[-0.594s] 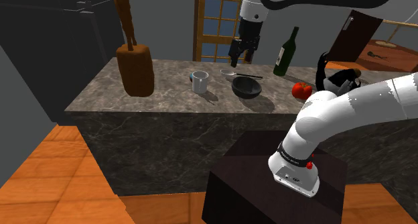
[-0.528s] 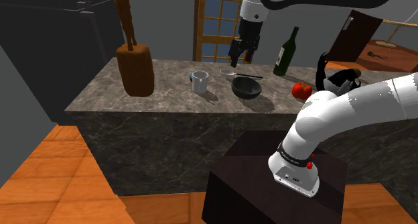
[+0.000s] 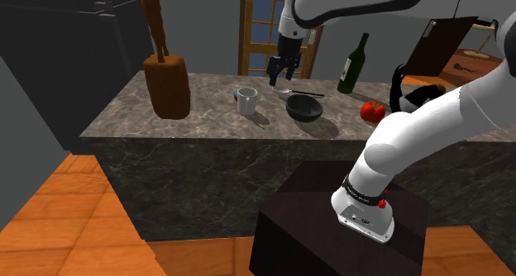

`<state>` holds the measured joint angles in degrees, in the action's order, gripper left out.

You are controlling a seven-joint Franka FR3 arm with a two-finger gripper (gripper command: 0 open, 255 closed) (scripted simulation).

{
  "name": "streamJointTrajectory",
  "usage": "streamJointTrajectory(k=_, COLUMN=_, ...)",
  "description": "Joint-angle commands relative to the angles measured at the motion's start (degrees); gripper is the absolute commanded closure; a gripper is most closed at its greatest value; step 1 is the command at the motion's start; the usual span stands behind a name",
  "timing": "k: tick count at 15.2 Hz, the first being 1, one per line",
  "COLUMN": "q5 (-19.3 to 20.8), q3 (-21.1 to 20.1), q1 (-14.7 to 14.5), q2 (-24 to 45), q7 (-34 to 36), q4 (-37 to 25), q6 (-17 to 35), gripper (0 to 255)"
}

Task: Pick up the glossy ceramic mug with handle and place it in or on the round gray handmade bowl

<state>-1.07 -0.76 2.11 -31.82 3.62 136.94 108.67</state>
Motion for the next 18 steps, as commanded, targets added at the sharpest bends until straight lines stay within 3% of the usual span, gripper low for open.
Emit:
streamJointTrajectory(k=1, q5=0.09, q3=1.03, q1=0.27, q2=3.41, q7=-1.57, q4=-0.58, q6=3.22, gripper=0)
streamJointTrajectory(k=14, q5=-3.75, q3=5.43, q1=1.04, q2=31.03, q7=-11.56, q4=-14.55, q6=18.42, gripper=0)
streamJointTrajectory(k=18, q5=-4.15, q3=5.36, q1=1.05, q2=32.83, q7=-11.94, q4=-14.02, q6=20.75, gripper=0)
